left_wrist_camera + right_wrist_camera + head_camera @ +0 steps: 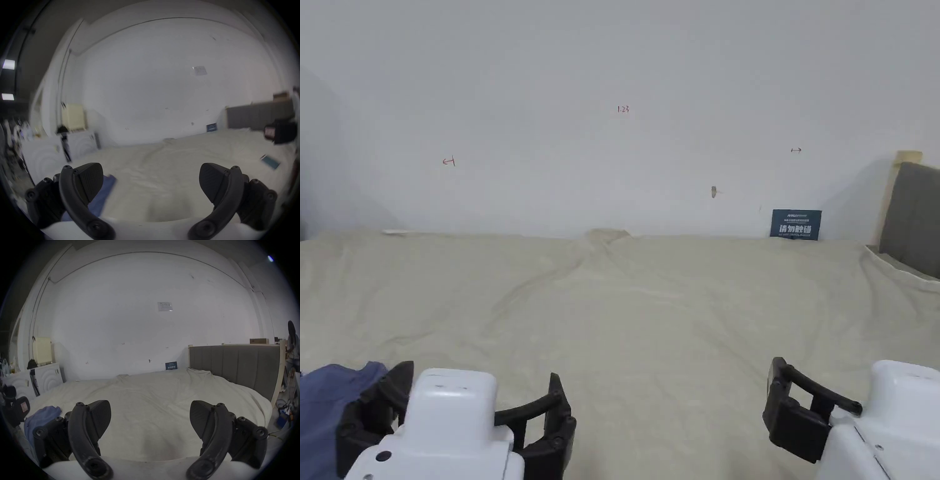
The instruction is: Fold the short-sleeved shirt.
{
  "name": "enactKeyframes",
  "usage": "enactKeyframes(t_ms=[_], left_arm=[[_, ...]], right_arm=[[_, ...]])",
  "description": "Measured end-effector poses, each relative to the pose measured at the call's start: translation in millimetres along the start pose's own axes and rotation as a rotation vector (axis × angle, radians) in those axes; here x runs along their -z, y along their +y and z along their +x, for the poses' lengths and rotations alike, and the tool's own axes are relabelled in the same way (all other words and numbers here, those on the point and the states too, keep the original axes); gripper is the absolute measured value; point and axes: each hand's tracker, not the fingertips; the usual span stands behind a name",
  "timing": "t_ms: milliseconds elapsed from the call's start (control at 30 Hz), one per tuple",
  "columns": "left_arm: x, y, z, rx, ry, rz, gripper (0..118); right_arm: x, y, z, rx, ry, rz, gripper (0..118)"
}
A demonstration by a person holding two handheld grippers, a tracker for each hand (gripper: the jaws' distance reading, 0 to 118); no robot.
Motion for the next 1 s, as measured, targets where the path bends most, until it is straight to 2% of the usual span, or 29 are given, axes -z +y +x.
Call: enactKeyframes(t_ms=[100,167,233,333,367,400,433,467,500,533,567,633,667,733,833,1000], left_arm=[[6,2,-8,-0.078,-0.023,-0.06,117],[7,1,-8,-0.039,0.028,-0.045,117],[6,1,-6,-0.005,0.057,-0.04,117],[4,2,-5,0.011,0.064,-0.031,109],[3,3,-5,0.007,0.073,-0.025,92],[2,4,-5,-0.006,0.084,-0.014,67],[4,6,-4,-0.015,0.113,-0.014,32],[6,6,-4,-0.019,0.116,-0.033,1],[5,5,-6,-0.006,0.119,-0.021,1],[6,4,-9,0.005,0.099,-0.028,1],[8,4,-8,0.026,0.094,-0.055,1],[7,3,-7,0.016,0.099,-0.043,1],[6,3,-9,-0.003,0.088,-0.042,1],[5,3,-12,-0.041,0.022,-0.057,0],[7,3,-11,-0.034,0.026,-0.071,0],[6,4,-11,-0.033,0.026,-0.067,0]], right_arm=[[-3,1,-4,-0.03,0.01,0.032,101],[-5,1,-11,-0.1,-0.029,0.063,101],[-7,1,-15,-0.151,-0.027,0.069,100],[-9,1,-17,-0.131,-0.003,0.075,84],[-9,2,-17,-0.112,0.019,0.059,84],[-8,3,-16,-0.105,0.04,0.047,84],[-9,2,-16,-0.108,0.044,0.051,81],[-9,2,-17,-0.118,0.045,0.048,74],[-10,1,-20,-0.142,0.042,0.046,63],[-11,0,-22,-0.167,0.023,0.06,43],[-11,-1,-24,-0.187,0.012,0.064,0],[-9,-2,-27,-0.168,-0.003,0.07,0],[-9,0,-26,-0.169,0.05,0.051,0],[-8,-1,-28,-0.167,0.045,0.055,0],[-8,1,-25,-0.145,0.054,0.058,0],[-4,-2,-24,-0.166,0.043,0.053,0]])
